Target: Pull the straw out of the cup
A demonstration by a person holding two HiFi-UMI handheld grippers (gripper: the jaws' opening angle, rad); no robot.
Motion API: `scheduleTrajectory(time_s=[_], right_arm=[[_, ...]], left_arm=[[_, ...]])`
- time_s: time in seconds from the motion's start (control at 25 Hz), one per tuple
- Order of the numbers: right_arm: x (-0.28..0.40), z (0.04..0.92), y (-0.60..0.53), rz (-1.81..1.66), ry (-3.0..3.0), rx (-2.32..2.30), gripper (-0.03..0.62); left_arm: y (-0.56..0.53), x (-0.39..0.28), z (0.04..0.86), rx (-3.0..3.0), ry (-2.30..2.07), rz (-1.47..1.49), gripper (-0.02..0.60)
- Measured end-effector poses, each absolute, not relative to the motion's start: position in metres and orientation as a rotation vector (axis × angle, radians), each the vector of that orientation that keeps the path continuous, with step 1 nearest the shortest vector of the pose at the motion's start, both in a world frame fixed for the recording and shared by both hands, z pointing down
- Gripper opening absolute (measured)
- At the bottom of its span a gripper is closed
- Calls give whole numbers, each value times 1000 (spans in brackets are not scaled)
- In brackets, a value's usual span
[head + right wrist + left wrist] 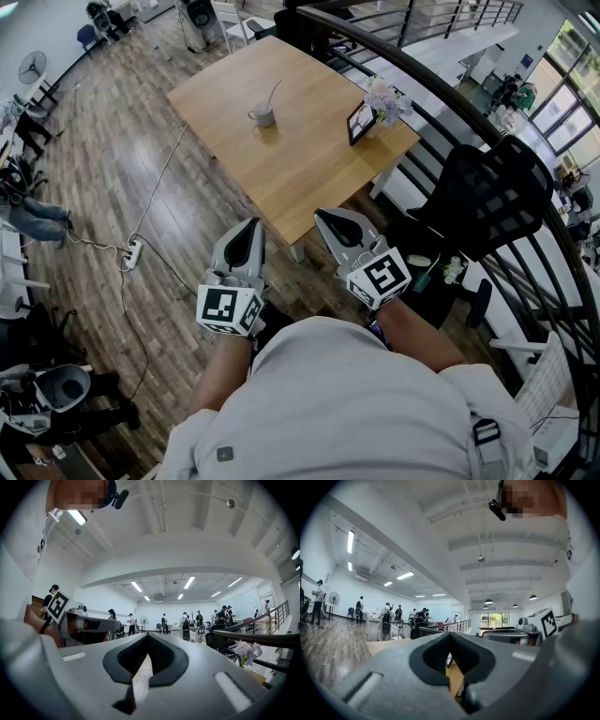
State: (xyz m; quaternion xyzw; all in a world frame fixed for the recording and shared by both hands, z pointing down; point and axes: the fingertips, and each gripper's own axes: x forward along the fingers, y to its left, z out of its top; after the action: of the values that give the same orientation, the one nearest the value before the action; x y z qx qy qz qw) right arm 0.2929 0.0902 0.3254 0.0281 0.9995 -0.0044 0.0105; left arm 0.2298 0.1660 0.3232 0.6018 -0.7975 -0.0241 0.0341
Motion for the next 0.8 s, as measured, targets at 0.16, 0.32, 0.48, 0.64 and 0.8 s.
scheduleTrajectory(time_s=[0.16, 0.32, 0.48, 0.64, 0.8], right_arm=[[288, 329, 87, -18, 3116, 94, 8], [282, 330, 93, -26, 3111, 152, 9], [270, 328, 101, -35, 3098, 184, 9], [250, 329, 108, -39, 3109, 171, 9], [221, 332, 116, -49, 3111, 140, 9]], left_arm=[[163, 226, 323, 1855, -2448, -75, 3], [163, 221, 322, 1855, -2449, -71, 3], [165, 212, 318, 1861, -2457, -78, 3], [173, 192, 319, 1866, -2453, -83, 3], [184, 162, 320, 1886, -2443, -84, 3]])
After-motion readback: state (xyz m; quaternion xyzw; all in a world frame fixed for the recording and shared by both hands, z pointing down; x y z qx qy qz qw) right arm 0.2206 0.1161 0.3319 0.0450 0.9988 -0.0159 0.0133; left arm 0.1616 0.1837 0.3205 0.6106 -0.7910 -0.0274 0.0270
